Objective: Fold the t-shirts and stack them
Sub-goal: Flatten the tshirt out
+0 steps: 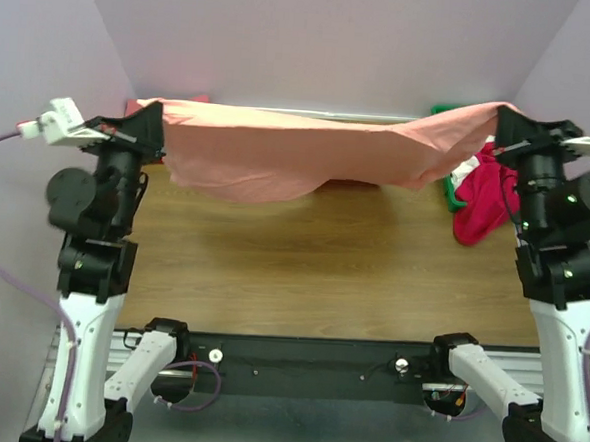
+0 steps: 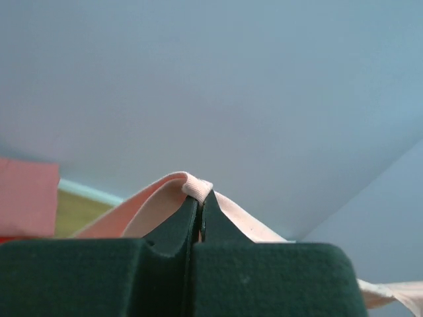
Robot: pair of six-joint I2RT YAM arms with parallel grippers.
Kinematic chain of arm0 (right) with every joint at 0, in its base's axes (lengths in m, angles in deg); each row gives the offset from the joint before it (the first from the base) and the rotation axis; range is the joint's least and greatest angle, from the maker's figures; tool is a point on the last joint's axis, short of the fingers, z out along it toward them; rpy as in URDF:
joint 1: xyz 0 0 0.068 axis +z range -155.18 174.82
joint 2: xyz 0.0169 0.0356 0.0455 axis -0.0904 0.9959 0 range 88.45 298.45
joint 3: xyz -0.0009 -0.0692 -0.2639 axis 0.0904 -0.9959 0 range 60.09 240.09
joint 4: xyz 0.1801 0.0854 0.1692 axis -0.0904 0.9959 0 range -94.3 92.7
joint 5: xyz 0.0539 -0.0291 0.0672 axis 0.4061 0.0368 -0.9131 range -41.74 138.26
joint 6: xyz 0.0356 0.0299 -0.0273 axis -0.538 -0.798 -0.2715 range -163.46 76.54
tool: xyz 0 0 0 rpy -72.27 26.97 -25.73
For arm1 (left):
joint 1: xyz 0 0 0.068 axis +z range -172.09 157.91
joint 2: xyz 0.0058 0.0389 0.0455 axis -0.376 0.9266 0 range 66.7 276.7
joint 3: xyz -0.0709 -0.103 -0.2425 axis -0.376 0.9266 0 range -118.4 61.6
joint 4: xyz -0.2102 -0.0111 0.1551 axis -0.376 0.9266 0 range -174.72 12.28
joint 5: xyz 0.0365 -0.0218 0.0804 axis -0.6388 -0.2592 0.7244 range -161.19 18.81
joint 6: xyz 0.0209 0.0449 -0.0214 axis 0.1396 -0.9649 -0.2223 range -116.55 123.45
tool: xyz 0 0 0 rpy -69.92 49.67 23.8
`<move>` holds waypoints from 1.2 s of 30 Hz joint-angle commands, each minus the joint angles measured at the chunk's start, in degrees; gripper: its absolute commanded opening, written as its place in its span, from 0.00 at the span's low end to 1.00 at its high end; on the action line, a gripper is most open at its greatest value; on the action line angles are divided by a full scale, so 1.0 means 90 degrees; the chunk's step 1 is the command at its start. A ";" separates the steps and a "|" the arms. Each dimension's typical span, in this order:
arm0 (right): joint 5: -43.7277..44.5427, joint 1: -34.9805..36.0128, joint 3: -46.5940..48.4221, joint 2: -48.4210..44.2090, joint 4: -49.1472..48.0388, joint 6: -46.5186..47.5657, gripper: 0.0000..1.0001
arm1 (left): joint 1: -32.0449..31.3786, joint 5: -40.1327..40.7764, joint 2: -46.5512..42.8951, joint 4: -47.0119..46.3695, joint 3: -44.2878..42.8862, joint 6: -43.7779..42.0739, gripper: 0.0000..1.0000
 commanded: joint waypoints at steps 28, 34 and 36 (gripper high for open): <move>-0.0346 -0.0025 0.2029 0.1763 -0.0066 0.1282 0.00 | 0.0005 -0.0275 -0.0005 -0.0631 0.0202 -0.0306 0.00; -0.0239 -0.0035 0.0474 0.2857 -0.1004 0.1145 0.00 | 0.0044 0.0107 0.1887 -0.1394 0.1377 -0.0315 0.00; -0.0190 -0.0035 0.0045 0.3595 -0.1277 0.1077 0.01 | 0.0122 0.0000 0.2678 -0.1531 0.1457 -0.0325 0.00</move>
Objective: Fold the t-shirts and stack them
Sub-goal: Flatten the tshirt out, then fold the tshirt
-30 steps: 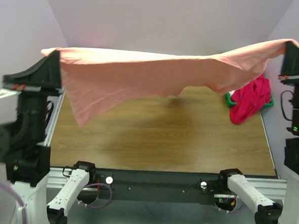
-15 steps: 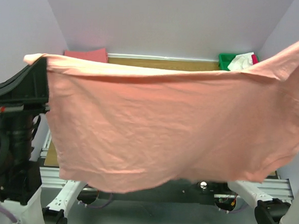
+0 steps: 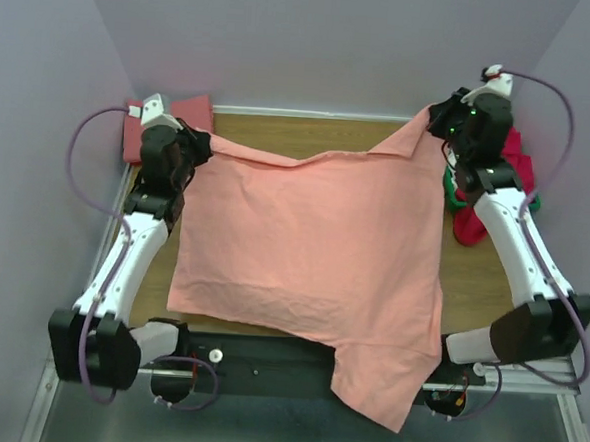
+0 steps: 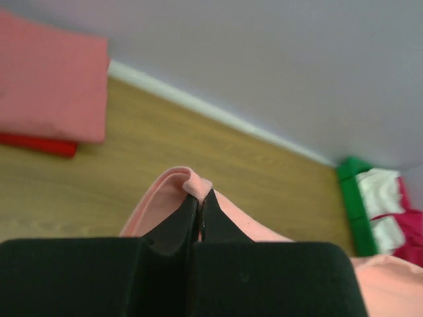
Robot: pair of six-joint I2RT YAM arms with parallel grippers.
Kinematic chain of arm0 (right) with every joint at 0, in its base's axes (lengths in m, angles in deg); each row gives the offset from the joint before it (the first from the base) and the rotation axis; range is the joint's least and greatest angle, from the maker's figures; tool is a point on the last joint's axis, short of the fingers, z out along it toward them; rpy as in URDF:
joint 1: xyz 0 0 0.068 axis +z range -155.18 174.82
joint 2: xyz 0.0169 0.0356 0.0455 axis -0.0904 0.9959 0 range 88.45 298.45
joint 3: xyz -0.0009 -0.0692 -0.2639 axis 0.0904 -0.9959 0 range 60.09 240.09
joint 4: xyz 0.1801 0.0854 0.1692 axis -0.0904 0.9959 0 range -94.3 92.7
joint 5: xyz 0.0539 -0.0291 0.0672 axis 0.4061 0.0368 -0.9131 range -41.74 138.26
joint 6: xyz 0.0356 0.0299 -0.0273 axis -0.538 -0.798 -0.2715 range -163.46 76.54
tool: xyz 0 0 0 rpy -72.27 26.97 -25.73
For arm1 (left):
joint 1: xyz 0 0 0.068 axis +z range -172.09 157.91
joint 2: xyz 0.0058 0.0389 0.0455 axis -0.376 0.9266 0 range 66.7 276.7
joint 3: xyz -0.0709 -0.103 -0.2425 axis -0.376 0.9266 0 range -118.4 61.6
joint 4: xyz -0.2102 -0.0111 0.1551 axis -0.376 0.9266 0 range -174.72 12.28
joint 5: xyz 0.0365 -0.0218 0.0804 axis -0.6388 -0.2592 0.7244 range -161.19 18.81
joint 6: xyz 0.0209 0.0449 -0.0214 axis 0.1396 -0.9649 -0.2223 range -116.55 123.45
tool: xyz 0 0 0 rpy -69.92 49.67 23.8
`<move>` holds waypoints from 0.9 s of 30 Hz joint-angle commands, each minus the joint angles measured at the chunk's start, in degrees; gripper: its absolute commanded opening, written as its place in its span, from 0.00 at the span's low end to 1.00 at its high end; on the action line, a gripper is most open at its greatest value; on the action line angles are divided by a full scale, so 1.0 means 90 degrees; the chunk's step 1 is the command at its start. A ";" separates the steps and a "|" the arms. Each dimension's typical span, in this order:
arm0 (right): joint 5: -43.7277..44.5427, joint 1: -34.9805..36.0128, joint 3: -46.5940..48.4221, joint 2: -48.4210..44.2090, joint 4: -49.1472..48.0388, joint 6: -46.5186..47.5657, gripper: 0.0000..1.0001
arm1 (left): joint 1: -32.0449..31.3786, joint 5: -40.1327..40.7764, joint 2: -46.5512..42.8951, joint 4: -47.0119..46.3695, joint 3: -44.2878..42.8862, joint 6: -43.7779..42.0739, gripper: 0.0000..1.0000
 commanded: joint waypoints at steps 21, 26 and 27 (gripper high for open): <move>-0.0355 -0.0037 0.0964 0.4987 -0.1169 -0.0482 0.00 | 0.0606 -0.1049 0.6111 -0.0773 -0.2658 -0.0249 0.00; -0.0324 -0.0047 0.0213 0.4274 -0.1139 -0.0677 0.00 | 0.0606 -0.1069 0.5985 -0.0743 -0.2541 -0.0268 0.00; -0.0315 -0.0037 -0.0137 0.4128 -0.1139 -0.0764 0.00 | 0.0606 -0.1059 0.5955 -0.0734 -0.2521 -0.0268 0.00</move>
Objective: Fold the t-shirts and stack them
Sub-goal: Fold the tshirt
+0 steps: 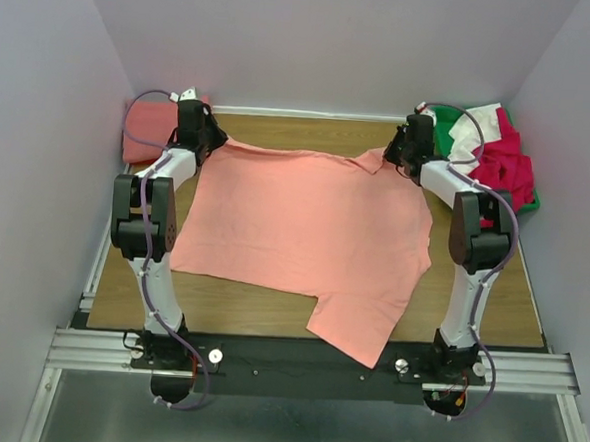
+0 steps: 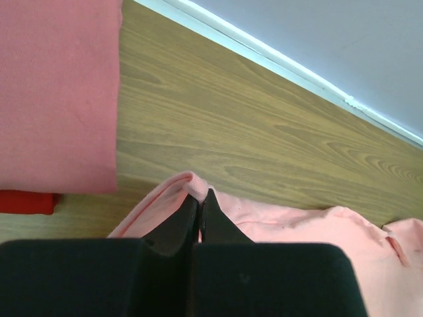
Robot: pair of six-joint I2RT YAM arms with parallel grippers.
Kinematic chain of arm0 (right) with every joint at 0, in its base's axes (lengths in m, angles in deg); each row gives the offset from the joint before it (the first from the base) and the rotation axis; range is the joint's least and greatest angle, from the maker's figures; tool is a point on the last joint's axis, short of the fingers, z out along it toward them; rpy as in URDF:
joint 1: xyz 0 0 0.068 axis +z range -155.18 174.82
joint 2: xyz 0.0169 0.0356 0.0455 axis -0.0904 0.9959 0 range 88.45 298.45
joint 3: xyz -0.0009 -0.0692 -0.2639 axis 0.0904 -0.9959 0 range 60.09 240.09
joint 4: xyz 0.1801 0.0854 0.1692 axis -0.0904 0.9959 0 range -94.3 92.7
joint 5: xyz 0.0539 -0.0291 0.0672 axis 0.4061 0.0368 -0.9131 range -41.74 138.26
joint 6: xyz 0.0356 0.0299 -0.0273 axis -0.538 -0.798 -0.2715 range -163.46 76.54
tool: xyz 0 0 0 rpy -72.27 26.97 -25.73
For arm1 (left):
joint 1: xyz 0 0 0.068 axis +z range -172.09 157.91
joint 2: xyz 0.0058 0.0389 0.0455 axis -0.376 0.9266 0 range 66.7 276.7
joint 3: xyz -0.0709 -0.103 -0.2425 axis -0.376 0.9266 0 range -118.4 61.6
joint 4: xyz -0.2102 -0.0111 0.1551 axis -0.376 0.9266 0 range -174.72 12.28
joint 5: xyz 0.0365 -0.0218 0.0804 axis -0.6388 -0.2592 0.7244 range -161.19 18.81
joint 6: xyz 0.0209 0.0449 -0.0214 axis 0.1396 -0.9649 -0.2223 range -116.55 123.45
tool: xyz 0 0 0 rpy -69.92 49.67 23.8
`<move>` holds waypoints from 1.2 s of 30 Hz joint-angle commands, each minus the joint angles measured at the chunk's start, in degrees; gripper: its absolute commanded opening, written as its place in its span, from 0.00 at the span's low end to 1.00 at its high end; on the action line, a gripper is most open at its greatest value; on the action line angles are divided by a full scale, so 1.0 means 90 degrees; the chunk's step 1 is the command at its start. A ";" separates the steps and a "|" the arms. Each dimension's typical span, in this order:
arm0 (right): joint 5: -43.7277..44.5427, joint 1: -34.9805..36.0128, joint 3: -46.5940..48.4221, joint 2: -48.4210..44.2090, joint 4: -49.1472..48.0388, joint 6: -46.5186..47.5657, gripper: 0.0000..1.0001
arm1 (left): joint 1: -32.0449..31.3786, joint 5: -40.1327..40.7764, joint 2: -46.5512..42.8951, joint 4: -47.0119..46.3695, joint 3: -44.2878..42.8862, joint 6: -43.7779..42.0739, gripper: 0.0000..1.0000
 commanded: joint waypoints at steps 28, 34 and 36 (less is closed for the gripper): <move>0.0418 0.0561 -0.4397 -0.5074 0.1433 -0.1573 0.00 | 0.0511 -0.0356 -0.0944 0.0066 0.1205 -0.0162 0.00; 0.0389 0.0989 -0.4837 -0.5396 0.1521 -0.2013 0.01 | 0.0511 -0.0278 -0.1013 0.0104 0.1332 -0.0152 0.00; 0.0438 0.1156 -0.5109 -0.5562 0.1560 -0.2207 0.00 | 0.0521 -0.0229 -0.1023 0.0134 0.1352 -0.0152 0.00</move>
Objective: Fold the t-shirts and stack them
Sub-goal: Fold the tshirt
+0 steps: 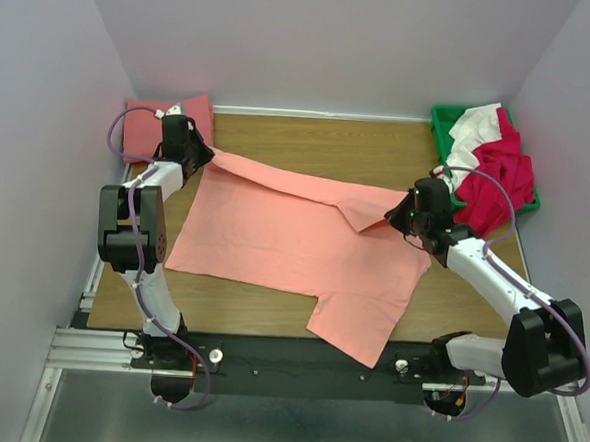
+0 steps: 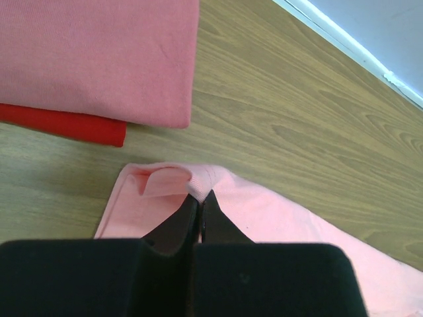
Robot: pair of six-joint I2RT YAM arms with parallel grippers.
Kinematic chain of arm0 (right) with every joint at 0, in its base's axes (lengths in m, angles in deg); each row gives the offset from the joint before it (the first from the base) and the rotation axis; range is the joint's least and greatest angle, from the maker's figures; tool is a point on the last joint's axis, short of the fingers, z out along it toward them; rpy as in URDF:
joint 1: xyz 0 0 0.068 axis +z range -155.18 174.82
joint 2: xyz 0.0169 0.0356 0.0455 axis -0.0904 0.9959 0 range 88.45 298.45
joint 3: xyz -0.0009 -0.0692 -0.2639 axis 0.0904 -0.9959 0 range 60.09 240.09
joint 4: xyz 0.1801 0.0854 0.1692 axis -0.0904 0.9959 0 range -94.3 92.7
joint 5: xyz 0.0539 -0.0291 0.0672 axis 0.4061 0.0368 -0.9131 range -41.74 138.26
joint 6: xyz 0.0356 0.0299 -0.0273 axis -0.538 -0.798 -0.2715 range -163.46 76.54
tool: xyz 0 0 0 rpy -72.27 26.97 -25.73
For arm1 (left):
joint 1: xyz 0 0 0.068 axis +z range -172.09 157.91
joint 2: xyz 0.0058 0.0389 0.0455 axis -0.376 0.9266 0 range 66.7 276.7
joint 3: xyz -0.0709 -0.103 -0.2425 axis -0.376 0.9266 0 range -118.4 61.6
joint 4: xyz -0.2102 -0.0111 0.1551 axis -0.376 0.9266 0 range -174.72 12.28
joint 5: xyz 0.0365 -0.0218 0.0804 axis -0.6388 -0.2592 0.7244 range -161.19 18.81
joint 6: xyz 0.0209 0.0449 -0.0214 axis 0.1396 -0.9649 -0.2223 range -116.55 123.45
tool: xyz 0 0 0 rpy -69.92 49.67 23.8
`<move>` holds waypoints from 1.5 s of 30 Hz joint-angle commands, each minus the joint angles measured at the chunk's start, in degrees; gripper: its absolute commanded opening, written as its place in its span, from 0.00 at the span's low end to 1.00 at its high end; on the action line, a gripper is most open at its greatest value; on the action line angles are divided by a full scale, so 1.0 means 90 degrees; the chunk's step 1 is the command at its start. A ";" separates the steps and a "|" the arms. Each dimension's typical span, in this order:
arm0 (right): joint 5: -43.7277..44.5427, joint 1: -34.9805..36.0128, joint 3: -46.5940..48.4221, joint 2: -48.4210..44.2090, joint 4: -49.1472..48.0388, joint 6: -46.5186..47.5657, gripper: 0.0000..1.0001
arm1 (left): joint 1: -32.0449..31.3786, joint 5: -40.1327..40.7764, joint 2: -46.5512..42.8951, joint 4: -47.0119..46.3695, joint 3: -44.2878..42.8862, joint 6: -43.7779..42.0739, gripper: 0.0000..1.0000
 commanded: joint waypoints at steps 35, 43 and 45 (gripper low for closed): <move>-0.0050 0.2106 0.2118 0.2760 0.0903 0.2696 0.55 | -0.0114 0.0119 -0.2352 -0.0006 0.2051 0.0162 0.98; 0.0964 0.2116 0.2599 0.3710 0.1323 0.2658 0.53 | -0.0114 0.0187 -0.2509 -0.0163 0.2289 0.0114 0.98; 0.1151 0.2106 0.2608 0.3847 0.1381 0.2590 0.52 | -0.0114 0.0236 -0.2499 -0.0144 0.2279 0.0114 0.98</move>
